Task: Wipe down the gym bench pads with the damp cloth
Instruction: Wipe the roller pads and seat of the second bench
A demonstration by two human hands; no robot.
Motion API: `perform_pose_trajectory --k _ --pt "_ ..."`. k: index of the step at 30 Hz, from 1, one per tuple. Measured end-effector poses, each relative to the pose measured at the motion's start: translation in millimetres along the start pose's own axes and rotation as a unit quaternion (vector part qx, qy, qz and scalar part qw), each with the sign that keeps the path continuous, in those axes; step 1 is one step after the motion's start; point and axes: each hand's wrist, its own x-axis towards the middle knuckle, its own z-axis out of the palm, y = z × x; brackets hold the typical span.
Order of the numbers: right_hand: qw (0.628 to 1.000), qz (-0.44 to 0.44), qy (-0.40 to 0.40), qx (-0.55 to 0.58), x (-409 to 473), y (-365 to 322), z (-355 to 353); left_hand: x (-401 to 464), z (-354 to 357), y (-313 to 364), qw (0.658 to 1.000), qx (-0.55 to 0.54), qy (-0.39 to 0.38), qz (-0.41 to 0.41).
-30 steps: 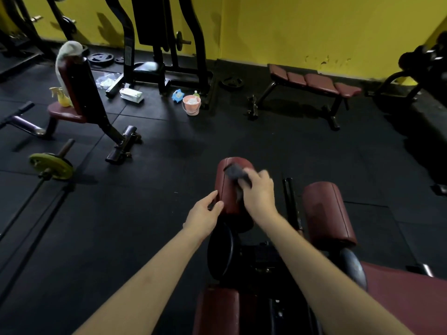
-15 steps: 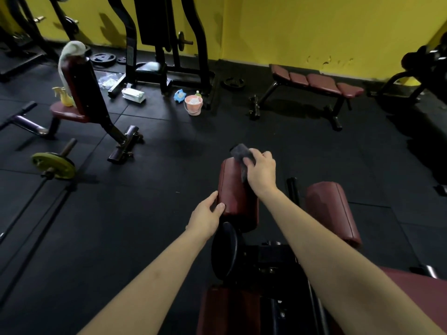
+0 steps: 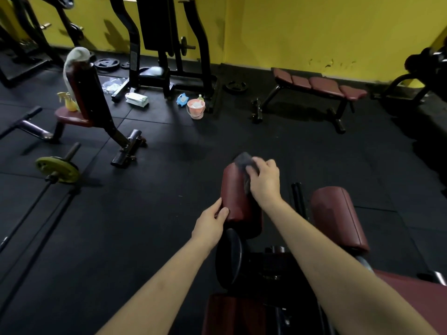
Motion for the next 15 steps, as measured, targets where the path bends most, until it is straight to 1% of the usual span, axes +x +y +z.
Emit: perform_pose_trajectory --k 1,3,6,8,11,13,15 --pt "1.0 0.027 0.006 0.01 11 1 0 -2 0 3 1.0 0.002 0.001 0.0" --pt "0.999 0.043 -0.002 0.007 13 3 -2 -2 -1 5 1.0 0.021 0.017 0.003" --pt "1.0 0.011 -0.013 -0.015 -26 4 -9 -6 -2 16 0.997 0.057 0.043 0.036" --pt "0.999 -0.012 -0.016 -0.026 -68 10 -17 -8 0 21 0.995 0.071 0.033 0.054" --pt "0.999 -0.028 -0.032 -0.015 -112 18 -27 -7 2 22 0.994 0.095 0.025 0.054" --pt "0.998 -0.043 -0.031 -0.019 -103 18 -24 -2 1 16 0.996 0.077 0.021 0.041" --pt "0.998 -0.049 -0.017 -0.029 -67 11 -15 3 0 8 0.998 0.055 0.015 0.024"
